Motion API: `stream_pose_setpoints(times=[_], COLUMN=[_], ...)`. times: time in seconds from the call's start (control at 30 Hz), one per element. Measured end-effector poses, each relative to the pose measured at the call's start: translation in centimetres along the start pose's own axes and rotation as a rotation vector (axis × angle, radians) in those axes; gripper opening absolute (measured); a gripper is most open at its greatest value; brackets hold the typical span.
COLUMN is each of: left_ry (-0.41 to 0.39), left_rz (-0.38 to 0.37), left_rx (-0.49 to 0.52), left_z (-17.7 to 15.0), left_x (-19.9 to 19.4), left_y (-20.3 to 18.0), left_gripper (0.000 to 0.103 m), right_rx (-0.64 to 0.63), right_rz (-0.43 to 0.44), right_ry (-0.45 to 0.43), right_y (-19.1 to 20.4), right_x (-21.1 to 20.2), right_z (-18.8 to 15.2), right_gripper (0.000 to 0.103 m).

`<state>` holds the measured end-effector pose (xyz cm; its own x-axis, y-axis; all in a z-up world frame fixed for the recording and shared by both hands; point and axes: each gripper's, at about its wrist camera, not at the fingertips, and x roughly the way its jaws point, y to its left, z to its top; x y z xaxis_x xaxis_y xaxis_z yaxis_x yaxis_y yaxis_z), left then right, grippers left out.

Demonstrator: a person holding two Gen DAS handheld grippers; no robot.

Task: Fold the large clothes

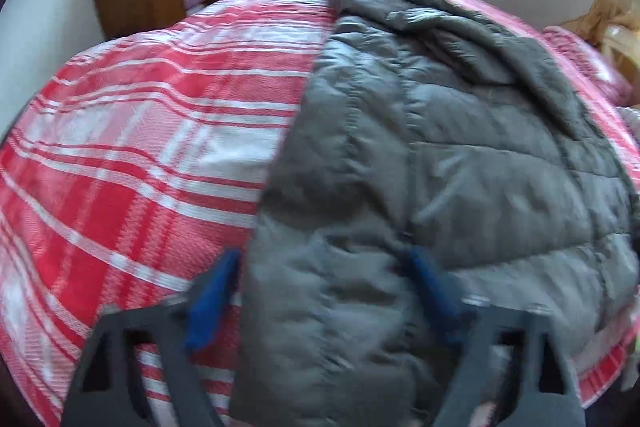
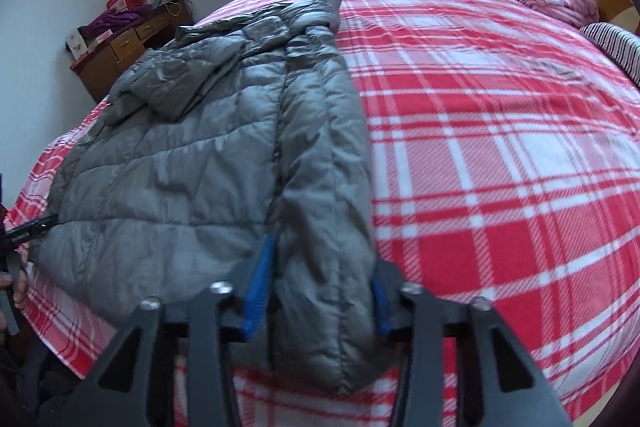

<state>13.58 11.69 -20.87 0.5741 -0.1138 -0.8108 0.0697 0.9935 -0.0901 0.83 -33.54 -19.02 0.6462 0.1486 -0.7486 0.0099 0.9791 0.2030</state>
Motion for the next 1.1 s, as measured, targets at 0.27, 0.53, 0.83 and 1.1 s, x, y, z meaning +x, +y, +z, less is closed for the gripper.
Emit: stream_pose_setpoints(times=[0.27,0.53,0.83,1.1], left_ry=[-0.147,-0.347,-0.465,-0.351], left_rz=[-0.077,-0.246,-0.097,0.007], left_rx=[0.073,0.062,0.12,0.086], left_z=[0.7,1.8,12.0,19.2], left_x=[-6.8,-19.9,-15.6,-3.0], left_y=[-1.2,0.7,-0.8,-2.0], left_gripper=[0.007,0.006,0.006,0.014], right_rx=[0.024,-0.005,0.0,0.029], right_rz=[0.108,0.208,0.2,0.048], right_ry=[-0.062,-0.222,-0.471,-0.441], right_y=[0.8,2.4,3.3,3.5], right_x=[-2.9,-12.8,-15.7,-3.7], right_z=[0.6,1.7,9.4,18.0], right_gripper=[0.011,0.01,0.01,0.01])
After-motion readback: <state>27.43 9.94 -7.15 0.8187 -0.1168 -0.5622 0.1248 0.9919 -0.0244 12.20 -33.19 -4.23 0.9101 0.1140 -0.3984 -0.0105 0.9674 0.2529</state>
